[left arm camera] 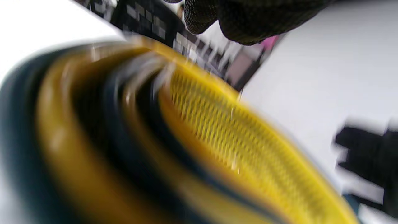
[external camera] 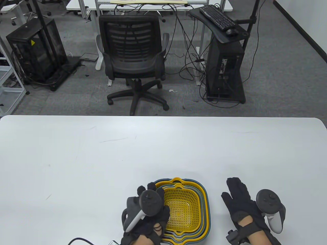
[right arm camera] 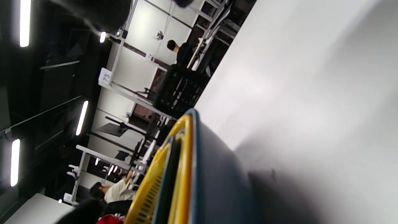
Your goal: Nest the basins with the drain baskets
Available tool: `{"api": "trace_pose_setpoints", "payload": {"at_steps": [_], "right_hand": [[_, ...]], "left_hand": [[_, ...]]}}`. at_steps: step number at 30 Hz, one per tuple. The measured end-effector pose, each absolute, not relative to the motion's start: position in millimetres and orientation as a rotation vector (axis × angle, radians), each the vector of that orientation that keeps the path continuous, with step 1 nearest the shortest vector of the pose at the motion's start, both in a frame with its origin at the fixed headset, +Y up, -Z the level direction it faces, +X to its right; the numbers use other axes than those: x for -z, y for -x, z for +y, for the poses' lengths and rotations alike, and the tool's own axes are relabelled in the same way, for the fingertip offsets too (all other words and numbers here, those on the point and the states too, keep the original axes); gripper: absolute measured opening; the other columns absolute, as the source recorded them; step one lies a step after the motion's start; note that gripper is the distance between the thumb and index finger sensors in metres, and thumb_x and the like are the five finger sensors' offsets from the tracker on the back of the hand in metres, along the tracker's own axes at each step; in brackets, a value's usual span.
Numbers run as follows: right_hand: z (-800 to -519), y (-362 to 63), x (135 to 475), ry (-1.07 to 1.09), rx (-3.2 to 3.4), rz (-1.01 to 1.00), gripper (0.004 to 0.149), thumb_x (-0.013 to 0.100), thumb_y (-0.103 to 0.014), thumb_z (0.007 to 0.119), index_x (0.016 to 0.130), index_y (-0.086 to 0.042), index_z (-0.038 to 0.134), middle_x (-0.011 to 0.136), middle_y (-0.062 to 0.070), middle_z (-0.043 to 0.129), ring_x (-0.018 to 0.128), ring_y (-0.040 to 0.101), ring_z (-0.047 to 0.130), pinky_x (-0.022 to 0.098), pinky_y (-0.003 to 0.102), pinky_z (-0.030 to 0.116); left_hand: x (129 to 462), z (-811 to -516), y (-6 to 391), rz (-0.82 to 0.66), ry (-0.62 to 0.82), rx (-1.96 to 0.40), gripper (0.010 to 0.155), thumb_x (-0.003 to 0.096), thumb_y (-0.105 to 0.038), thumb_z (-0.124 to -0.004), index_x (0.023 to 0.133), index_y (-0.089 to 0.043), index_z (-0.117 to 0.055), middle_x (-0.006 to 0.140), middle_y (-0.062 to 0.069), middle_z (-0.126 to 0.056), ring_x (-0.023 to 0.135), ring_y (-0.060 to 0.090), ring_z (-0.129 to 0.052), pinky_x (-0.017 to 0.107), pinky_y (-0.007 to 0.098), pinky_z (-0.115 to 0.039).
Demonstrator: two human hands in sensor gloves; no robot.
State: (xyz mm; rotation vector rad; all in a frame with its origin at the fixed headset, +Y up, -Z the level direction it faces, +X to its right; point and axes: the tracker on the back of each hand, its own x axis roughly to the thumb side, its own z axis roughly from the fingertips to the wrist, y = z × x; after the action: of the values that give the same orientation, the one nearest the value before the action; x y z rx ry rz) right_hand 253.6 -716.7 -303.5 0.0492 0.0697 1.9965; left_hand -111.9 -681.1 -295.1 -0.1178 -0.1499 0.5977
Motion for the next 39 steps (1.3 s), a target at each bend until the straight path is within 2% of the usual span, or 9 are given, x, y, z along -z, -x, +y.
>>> {"api": "trace_pose_setpoints", "payload": {"at_steps": [4, 7, 8, 12, 16, 22, 25, 28, 39], "right_hand": [[-716.6, -262.2, 303.9, 0.001, -2.046, 0.051, 0.071, 0.053, -0.043, 0.070, 0.109, -0.011, 0.040, 0.115, 0.014, 0.019, 0.098, 0.053, 0.005, 0.061, 0.080, 0.023], [-721.1, -270.3, 305.4, 0.079, -2.184, 0.112, 0.070, 0.053, -0.043, 0.070, 0.110, -0.014, 0.040, 0.115, 0.014, 0.015, 0.097, 0.053, 0.002, 0.061, 0.080, 0.022], [-726.0, -274.2, 306.7, 0.128, -2.259, 0.162, 0.068, 0.054, -0.044, 0.069, 0.110, -0.019, 0.040, 0.115, 0.013, 0.012, 0.097, 0.053, 0.001, 0.061, 0.080, 0.022], [-756.0, -284.7, 311.7, 0.317, -2.388, 0.454, 0.069, 0.055, -0.047, 0.069, 0.107, -0.036, 0.025, 0.110, 0.008, -0.007, 0.094, 0.050, -0.009, 0.062, 0.078, 0.019], [-779.9, -286.1, 319.0, 0.405, -2.412, 0.581, 0.074, 0.053, -0.049, 0.070, 0.103, -0.041, 0.016, 0.105, 0.004, -0.015, 0.092, 0.044, -0.016, 0.061, 0.077, 0.013], [-805.9, -277.5, 324.3, 0.413, -2.461, 0.725, 0.078, 0.051, -0.057, 0.063, 0.100, -0.041, 0.004, 0.100, 0.001, -0.025, 0.084, 0.038, -0.029, 0.051, 0.072, -0.008], [-810.0, -276.9, 323.8, 0.391, -2.446, 0.690, 0.079, 0.052, -0.057, 0.061, 0.101, -0.038, 0.002, 0.100, 0.003, -0.027, 0.083, 0.040, -0.031, 0.048, 0.073, -0.011], [-816.2, -278.1, 323.5, 0.379, -2.366, 0.762, 0.080, 0.053, -0.058, 0.056, 0.097, -0.042, -0.008, 0.092, -0.003, -0.038, 0.075, 0.033, -0.043, 0.041, 0.068, -0.022], [-818.6, -270.3, 324.5, 0.446, -2.482, 0.785, 0.082, 0.046, -0.065, 0.048, 0.093, -0.044, -0.016, 0.092, -0.002, -0.040, 0.077, 0.036, -0.043, 0.046, 0.072, -0.020]], "left_hand": [[311.8, -672.2, 179.6, -0.116, -0.045, -0.579, 0.067, 0.0522, -0.040, -0.070, 0.113, -0.023, -0.048, 0.118, 0.009, -0.019, 0.105, 0.051, -0.013, 0.075, 0.068, -0.030], [325.1, -687.8, 226.8, -0.266, -0.132, -0.592, 0.066, 0.0517, -0.042, -0.070, 0.113, -0.028, -0.049, 0.120, 0.005, -0.021, 0.107, 0.051, -0.015, 0.076, 0.070, -0.029], [328.4, -698.6, 246.7, -0.311, -0.121, -0.557, 0.066, 0.0515, -0.043, -0.071, 0.113, -0.031, -0.050, 0.120, 0.002, -0.022, 0.108, 0.048, -0.015, 0.075, 0.070, -0.028], [330.6, -738.5, 291.7, -0.206, 0.047, -0.480, 0.068, 0.0519, -0.046, -0.070, 0.114, -0.036, -0.044, 0.120, 0.002, -0.014, 0.107, 0.050, -0.010, 0.072, 0.074, -0.019], [341.9, -762.8, 301.2, -0.131, 0.256, -0.567, 0.071, 0.0524, -0.048, -0.070, 0.113, -0.041, -0.034, 0.117, 0.000, -0.004, 0.104, 0.049, -0.001, 0.069, 0.074, -0.012], [351.2, -792.4, 295.8, -0.055, 0.492, -0.468, 0.075, 0.0525, -0.054, -0.067, 0.109, -0.049, -0.018, 0.111, -0.006, 0.011, 0.100, 0.043, 0.012, 0.067, 0.072, -0.003], [351.6, -804.4, 292.8, -0.020, 0.611, -0.387, 0.076, 0.0498, -0.061, -0.061, 0.105, -0.053, -0.009, 0.108, -0.012, 0.016, 0.095, 0.033, 0.024, 0.064, 0.065, 0.010], [352.0, -806.1, 291.8, -0.011, 0.614, -0.377, 0.077, 0.0485, -0.063, -0.057, 0.104, -0.054, -0.005, 0.108, -0.013, 0.018, 0.095, 0.032, 0.027, 0.064, 0.064, 0.012], [351.6, -808.1, 293.5, 0.026, 0.634, -0.392, 0.077, 0.0481, -0.066, -0.055, 0.102, -0.058, -0.001, 0.107, -0.019, 0.021, 0.097, 0.025, 0.029, 0.065, 0.059, 0.015]]}}
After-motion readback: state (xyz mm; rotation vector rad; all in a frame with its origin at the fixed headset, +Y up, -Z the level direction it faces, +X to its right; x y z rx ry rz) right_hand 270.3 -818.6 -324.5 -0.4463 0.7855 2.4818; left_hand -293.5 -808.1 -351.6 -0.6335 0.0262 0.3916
